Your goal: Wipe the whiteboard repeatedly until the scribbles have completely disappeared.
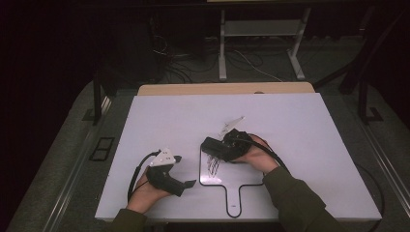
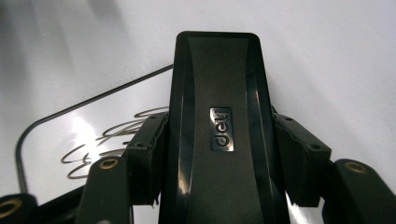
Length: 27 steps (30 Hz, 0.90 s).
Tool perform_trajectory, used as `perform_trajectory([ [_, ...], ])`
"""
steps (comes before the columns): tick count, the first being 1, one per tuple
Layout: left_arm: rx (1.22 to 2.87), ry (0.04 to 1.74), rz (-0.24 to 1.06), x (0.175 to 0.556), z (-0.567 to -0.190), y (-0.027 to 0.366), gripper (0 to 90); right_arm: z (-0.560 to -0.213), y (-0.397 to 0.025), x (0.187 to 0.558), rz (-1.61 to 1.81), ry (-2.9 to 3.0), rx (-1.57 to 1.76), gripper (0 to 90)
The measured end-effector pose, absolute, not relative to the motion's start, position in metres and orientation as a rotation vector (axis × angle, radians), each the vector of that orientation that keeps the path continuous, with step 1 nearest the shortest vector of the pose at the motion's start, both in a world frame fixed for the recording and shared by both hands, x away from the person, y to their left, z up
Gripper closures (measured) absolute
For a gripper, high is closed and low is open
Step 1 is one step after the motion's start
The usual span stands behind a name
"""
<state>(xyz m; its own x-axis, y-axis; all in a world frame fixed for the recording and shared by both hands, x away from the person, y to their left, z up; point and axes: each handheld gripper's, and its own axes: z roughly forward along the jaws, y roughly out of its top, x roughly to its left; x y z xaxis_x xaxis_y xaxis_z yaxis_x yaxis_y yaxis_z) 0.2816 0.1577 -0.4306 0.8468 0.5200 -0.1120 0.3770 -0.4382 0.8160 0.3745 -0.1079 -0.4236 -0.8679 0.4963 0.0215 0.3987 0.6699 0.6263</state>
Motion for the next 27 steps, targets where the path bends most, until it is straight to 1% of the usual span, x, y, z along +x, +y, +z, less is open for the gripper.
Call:
perform_trajectory([
  [8, 2.082, 0.652, 0.19, 0.282, -0.431, 0.158, 0.0, -0.43, -0.108, 0.379, 0.933, 2.747, 0.723, 38.8],
  [21, 2.081, 0.654, 0.189, 0.282, -0.431, 0.158, 0.0, -0.429, -0.105, 0.384, 0.9, 2.775, 0.747, 38.0],
  [27, 2.077, 0.657, 0.187, 0.282, -0.431, 0.157, 0.0, -0.428, -0.101, 0.387, 0.877, 2.781, 0.742, 35.5],
])
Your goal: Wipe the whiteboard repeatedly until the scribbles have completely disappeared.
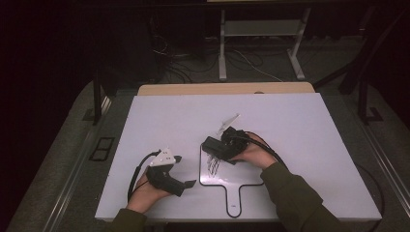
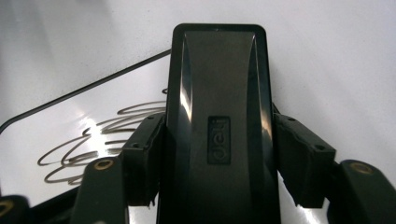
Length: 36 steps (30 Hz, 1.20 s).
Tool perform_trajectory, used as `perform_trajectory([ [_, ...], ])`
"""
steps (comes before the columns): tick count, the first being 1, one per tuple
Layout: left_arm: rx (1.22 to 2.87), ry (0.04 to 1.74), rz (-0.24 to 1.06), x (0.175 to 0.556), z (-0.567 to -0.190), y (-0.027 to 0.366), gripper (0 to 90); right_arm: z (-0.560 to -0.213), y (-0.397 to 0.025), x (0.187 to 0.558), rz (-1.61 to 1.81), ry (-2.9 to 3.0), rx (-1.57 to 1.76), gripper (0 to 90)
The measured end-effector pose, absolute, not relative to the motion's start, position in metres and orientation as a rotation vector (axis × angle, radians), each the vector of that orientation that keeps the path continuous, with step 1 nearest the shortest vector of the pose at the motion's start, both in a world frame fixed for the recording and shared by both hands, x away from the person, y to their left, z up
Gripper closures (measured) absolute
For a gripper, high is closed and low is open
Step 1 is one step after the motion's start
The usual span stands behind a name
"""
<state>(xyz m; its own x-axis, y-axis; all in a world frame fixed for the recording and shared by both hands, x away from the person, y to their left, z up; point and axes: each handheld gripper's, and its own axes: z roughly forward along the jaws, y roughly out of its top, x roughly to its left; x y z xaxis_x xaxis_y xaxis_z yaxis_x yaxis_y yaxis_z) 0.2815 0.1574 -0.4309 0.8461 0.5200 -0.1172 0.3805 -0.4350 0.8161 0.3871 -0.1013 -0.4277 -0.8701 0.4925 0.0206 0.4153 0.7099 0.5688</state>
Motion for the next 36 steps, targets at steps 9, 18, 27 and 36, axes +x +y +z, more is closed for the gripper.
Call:
perform_trajectory([
  [9, 2.075, 0.654, 0.189, 0.281, -0.43, 0.158, 0.0, -0.424, -0.094, 0.39, 0.849, 2.79, 0.73, 38.5],
  [18, 2.075, 0.655, 0.189, 0.281, -0.431, 0.157, 0.0, -0.423, -0.093, 0.387, 0.825, 2.799, 0.698, 38.7],
  [27, 2.08, 0.651, 0.191, 0.281, -0.43, 0.158, 0.0, -0.422, -0.09, 0.379, 0.801, 2.821, 0.638, 38.8],
  [36, 2.076, 0.655, 0.19, 0.281, -0.43, 0.158, 0.0, -0.421, -0.086, 0.367, 0.795, 2.862, 0.576, 38.8],
])
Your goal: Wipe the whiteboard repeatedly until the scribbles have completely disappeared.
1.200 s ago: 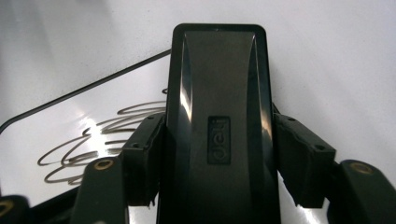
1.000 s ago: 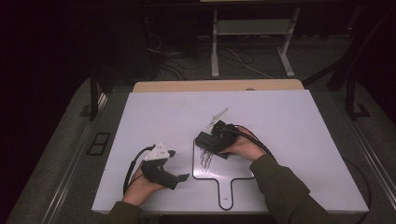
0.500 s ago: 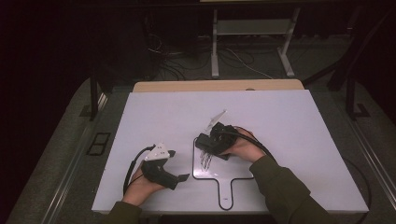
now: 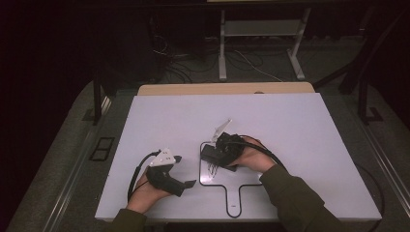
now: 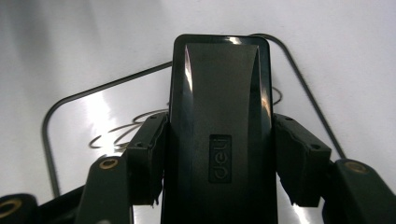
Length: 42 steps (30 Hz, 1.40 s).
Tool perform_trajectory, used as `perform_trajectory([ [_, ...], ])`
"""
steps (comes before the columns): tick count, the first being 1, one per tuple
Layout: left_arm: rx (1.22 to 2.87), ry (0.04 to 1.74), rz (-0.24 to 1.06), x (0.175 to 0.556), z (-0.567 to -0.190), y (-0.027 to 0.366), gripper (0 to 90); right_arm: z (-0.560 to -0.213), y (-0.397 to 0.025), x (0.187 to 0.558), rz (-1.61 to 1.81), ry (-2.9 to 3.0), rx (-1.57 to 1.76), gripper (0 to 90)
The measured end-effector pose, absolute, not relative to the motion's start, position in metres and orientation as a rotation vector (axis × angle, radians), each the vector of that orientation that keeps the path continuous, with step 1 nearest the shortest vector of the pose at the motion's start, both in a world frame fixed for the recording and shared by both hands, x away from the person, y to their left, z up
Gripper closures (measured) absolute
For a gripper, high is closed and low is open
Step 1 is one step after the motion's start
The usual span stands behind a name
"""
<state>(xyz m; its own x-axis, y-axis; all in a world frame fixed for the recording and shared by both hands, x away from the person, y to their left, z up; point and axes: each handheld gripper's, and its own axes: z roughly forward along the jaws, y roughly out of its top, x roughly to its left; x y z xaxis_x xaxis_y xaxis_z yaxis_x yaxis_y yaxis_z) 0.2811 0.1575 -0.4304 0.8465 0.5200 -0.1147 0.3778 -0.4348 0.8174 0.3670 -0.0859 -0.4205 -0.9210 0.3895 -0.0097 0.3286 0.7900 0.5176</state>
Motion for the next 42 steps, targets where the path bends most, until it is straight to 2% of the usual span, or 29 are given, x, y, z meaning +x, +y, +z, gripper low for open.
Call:
perform_trajectory([
  [20, 2.081, 0.653, 0.192, 0.281, -0.43, 0.157, 0.0, -0.419, -0.079, 0.337, 0.785, 2.919, 0.419, 38.9],
  [37, 2.077, 0.656, 0.188, 0.281, -0.431, 0.157, 0.0, -0.42, -0.093, 0.386, 0.759, 2.821, 0.701, 38.9],
  [42, 2.075, 0.657, 0.187, 0.281, -0.431, 0.157, 0.0, -0.419, -0.09, 0.382, 0.755, 2.841, 0.668, 38.9],
])
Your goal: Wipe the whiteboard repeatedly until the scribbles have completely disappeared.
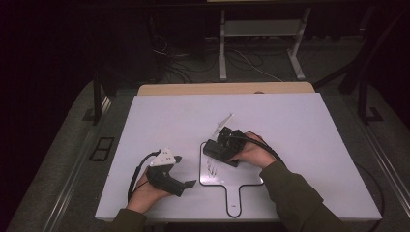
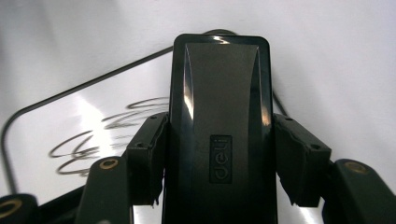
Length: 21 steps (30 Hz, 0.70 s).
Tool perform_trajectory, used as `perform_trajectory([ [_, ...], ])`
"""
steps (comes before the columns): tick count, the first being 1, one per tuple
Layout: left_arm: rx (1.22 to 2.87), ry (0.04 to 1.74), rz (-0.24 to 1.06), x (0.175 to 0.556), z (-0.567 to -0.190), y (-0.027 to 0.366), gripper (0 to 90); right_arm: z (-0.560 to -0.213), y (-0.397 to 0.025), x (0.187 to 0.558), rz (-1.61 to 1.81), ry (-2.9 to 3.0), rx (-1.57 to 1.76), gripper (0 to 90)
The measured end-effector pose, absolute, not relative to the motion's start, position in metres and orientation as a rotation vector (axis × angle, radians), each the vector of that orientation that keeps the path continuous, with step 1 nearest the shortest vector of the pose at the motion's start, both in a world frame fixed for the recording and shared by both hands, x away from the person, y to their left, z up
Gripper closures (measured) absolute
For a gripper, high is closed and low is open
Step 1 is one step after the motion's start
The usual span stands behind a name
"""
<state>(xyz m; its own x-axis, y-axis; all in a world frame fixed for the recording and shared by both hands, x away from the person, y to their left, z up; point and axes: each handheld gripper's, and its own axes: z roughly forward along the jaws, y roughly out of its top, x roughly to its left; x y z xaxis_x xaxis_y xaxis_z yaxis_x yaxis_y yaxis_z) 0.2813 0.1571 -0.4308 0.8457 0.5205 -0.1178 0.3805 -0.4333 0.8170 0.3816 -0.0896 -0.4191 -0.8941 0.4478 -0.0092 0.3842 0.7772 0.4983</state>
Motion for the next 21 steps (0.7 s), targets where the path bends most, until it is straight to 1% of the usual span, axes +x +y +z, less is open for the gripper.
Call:
perform_trajectory([
  [16, 2.082, 0.654, 0.189, 0.281, -0.431, 0.157, 0.0, -0.418, -0.072, 0.339, 0.763, 2.907, 0.452, 38.9],
  [21, 2.086, 0.65, 0.192, 0.281, -0.431, 0.157, 0.0, -0.418, -0.07, 0.335, 0.759, 2.908, 0.442, 38.9],
])
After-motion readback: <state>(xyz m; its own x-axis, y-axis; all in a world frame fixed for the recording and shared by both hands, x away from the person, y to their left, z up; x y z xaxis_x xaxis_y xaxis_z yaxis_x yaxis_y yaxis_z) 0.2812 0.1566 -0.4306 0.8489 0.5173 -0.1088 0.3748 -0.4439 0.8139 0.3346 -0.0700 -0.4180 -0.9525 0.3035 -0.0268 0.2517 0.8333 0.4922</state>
